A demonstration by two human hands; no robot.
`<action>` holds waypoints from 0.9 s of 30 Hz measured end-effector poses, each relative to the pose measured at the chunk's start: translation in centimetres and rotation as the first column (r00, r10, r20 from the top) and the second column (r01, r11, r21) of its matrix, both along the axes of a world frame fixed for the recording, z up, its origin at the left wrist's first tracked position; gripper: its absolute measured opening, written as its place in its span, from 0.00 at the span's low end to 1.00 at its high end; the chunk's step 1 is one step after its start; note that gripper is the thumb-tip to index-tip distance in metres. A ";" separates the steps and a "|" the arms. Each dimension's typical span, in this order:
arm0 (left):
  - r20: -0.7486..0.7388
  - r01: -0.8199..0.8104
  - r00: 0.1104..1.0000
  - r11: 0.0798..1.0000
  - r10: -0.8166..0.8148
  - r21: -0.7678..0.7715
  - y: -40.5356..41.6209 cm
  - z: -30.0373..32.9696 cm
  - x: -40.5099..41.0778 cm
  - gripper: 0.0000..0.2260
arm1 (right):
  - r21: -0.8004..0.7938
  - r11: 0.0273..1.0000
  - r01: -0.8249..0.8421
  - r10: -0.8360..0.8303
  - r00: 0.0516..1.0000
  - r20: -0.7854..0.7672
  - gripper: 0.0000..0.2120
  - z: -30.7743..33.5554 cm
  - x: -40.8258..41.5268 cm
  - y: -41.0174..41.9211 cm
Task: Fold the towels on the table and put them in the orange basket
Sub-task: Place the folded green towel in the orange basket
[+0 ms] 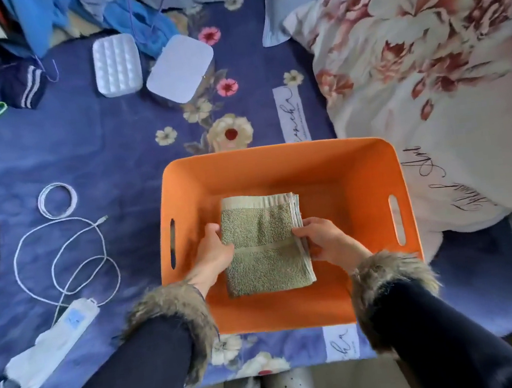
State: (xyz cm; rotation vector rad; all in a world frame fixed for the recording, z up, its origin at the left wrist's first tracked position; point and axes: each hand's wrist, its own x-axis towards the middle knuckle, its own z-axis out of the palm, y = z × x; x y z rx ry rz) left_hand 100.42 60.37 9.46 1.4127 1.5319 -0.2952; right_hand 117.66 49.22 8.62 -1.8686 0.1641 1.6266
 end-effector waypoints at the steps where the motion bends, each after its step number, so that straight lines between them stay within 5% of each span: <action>1: -0.027 0.015 1.000 1.000 -0.015 -0.011 0.5 -0.8 0.1 0.16 | -0.013 1.000 -0.011 0.011 1.000 0.004 0.05 -1.1 -0.2 0.5; 12: -0.280 0.249 0.945 0.931 -0.172 0.267 2.1 -3.9 1.8 0.19 | 0.030 0.998 -0.053 0.050 0.993 0.103 0.07 -6.1 -1.9 4.9; 19: -0.403 0.455 0.865 0.806 -0.299 0.379 1.0 -4.6 0.9 0.34 | 0.013 0.990 -0.137 0.130 0.959 0.251 0.14 -6.7 -2.1 4.6; 21: -0.450 0.641 0.760 0.656 -0.469 0.400 0.4 -5.1 0.4 0.42 | -0.106 0.941 -0.321 0.329 0.797 0.506 0.19 -6.4 -2.6 3.9; 23: -0.503 0.790 0.612 0.501 -0.610 0.354 0.2 -5.6 0.0 0.48 | -0.199 0.801 -0.565 0.507 0.462 0.727 0.27 -5.9 -3.2 3.2; 25: -0.544 0.880 0.467 0.430 -0.697 0.204 0.4 -6.2 -0.2 0.53 | -0.306 0.495 -0.813 0.640 0.102 0.761 0.39 -5.7 -3.6 2.7; 27: -0.566 0.910 0.379 0.404 -0.732 0.087 1.2 -6.7 0.0 0.56 | -0.413 0.191 -0.890 0.686 -0.180 0.705 0.48 -6.2 -3.7 2.4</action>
